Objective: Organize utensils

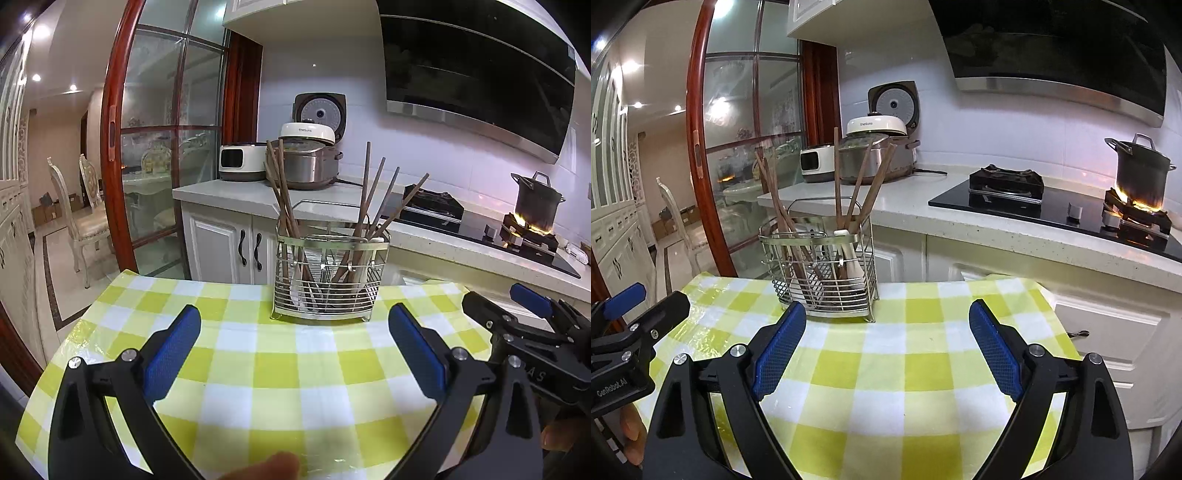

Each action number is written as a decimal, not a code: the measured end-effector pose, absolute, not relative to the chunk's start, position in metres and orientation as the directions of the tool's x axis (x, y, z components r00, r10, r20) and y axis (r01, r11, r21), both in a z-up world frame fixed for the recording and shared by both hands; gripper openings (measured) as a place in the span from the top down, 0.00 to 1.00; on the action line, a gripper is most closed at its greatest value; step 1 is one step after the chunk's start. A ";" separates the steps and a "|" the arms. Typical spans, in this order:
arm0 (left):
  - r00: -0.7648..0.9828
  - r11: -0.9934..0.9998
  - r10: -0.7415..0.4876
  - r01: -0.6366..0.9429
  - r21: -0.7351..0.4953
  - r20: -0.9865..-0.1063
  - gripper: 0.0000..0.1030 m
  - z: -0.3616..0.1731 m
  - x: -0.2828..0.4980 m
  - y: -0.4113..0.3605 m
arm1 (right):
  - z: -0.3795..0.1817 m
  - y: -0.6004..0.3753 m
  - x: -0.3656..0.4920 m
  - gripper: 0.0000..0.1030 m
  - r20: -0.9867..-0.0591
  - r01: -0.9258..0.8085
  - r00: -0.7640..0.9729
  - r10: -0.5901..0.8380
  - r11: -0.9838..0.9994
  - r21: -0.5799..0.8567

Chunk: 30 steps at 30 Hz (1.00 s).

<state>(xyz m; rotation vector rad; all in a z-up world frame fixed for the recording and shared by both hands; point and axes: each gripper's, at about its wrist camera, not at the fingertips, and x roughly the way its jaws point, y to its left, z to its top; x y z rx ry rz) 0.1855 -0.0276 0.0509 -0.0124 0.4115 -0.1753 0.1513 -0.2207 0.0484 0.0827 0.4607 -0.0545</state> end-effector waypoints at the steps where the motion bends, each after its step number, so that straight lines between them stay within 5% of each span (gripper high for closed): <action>1: 0.902 0.985 -0.170 0.165 -0.047 -0.396 0.04 0.051 0.185 -0.027 | 0.048 -0.221 0.151 0.18 -0.445 0.072 0.895 -0.033 0.995 0.069; 30: 0.901 0.985 -0.173 0.170 -0.044 -0.397 0.04 0.051 0.186 -0.028 | 0.049 -0.226 0.150 0.18 -0.447 0.074 0.894 -0.031 0.994 0.080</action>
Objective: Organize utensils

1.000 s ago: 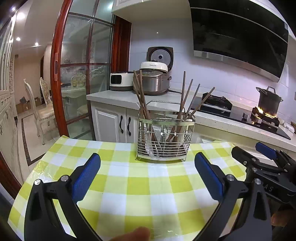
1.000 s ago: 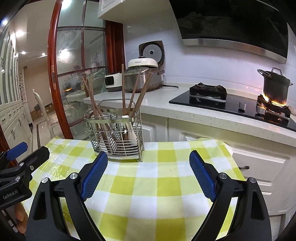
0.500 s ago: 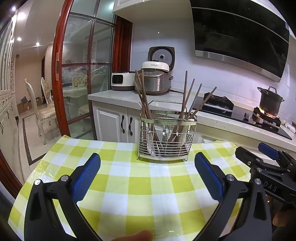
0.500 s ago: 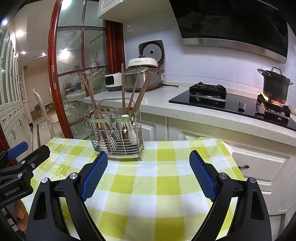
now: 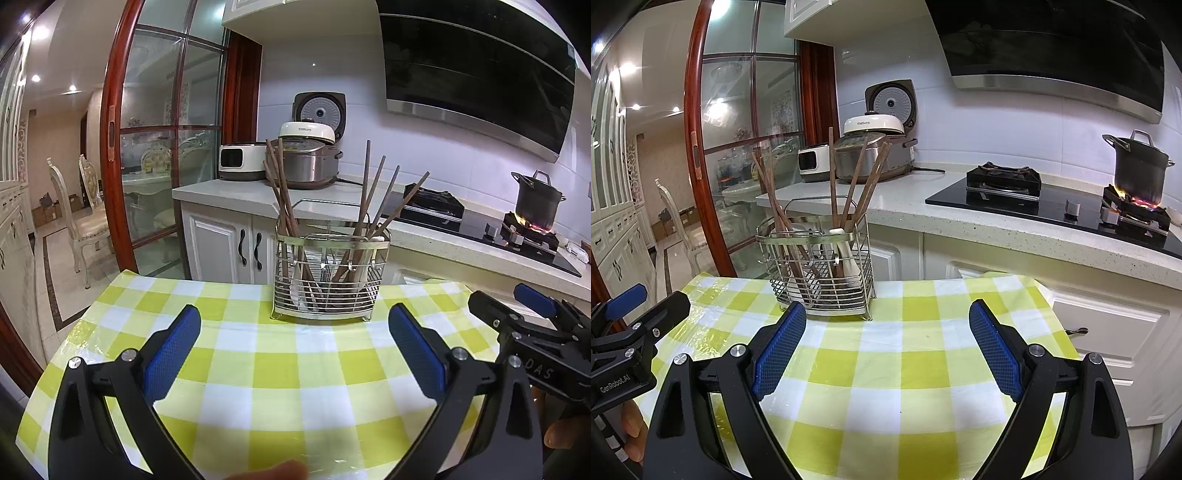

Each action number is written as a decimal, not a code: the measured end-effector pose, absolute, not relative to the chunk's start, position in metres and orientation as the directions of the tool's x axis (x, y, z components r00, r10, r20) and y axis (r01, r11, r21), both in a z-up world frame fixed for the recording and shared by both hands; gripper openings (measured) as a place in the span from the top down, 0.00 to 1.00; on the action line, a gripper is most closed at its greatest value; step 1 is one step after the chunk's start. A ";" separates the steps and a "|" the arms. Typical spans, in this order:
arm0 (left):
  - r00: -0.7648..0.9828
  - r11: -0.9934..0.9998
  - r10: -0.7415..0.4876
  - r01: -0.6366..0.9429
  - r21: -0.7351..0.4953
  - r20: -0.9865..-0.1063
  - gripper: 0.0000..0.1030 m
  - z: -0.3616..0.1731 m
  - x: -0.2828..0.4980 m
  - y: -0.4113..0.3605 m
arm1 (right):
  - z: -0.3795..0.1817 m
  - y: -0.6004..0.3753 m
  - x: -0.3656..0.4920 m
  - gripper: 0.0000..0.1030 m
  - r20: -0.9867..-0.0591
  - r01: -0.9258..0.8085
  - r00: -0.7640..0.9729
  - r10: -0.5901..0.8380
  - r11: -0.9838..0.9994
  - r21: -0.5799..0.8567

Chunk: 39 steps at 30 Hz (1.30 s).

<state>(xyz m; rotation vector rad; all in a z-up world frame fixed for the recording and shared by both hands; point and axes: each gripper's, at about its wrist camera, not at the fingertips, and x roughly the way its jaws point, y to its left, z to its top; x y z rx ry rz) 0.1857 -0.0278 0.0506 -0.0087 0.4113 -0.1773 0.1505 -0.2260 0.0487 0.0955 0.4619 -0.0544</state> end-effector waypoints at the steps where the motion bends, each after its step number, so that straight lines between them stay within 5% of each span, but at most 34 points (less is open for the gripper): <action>1: 0.901 0.984 -0.174 0.170 -0.044 -0.398 0.04 0.051 0.186 -0.028 | 0.049 -0.226 0.151 0.18 -0.448 0.074 0.894 -0.030 0.994 0.080; 39: 0.917 0.989 -0.144 0.150 -0.013 -0.373 0.04 0.049 0.182 -0.031 | 0.048 -0.226 0.151 0.18 -0.449 0.075 0.893 -0.030 0.994 0.081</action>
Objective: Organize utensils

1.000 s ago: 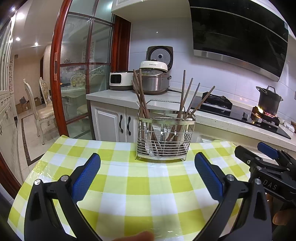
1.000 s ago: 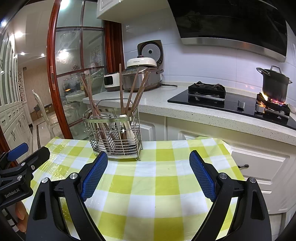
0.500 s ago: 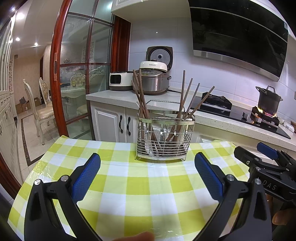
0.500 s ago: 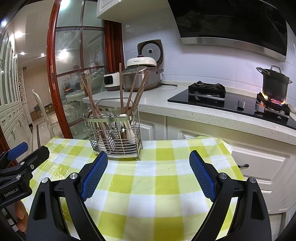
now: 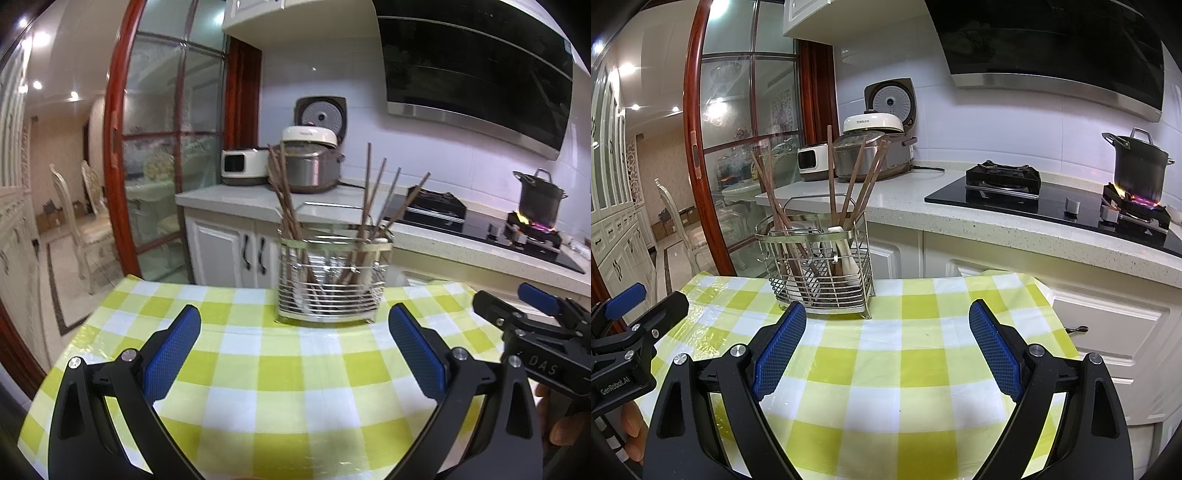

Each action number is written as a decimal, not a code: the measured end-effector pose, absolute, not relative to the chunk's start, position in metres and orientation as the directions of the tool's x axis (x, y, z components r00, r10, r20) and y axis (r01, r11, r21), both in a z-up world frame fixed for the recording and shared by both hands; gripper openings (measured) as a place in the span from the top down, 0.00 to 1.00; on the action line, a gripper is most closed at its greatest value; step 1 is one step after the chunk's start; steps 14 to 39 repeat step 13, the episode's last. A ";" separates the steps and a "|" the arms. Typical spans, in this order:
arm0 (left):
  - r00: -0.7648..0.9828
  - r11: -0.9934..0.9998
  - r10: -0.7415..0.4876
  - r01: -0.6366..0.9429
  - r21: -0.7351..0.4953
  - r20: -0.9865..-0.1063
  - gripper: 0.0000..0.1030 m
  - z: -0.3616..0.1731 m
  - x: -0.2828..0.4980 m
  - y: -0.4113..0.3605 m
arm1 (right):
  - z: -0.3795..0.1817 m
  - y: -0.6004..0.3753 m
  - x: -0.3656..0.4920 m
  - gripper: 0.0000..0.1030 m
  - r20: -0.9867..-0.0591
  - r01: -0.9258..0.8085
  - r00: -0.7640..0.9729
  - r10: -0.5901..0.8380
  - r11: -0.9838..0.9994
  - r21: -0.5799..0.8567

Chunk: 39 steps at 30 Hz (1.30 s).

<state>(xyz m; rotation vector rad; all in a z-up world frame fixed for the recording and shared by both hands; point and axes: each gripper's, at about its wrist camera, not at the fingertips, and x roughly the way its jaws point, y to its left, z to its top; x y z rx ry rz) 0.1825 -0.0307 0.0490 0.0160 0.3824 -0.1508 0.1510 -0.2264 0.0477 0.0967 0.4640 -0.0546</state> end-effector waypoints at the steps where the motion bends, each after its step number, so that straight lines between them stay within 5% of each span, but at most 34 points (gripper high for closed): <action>1: 0.919 0.989 -0.141 0.149 -0.008 -0.369 0.04 0.049 0.181 -0.031 | 0.048 -0.226 0.151 0.18 -0.449 0.075 0.893 -0.030 0.994 0.081; 13: 0.876 0.983 -0.183 0.170 -0.070 -0.446 0.04 0.042 0.196 -0.007 | 0.037 -0.225 0.154 0.18 -0.481 0.084 0.876 -0.028 0.992 0.095; 39: 0.876 0.983 -0.183 0.170 -0.070 -0.446 0.04 0.042 0.196 -0.007 | 0.037 -0.225 0.154 0.18 -0.481 0.084 0.876 -0.028 0.992 0.095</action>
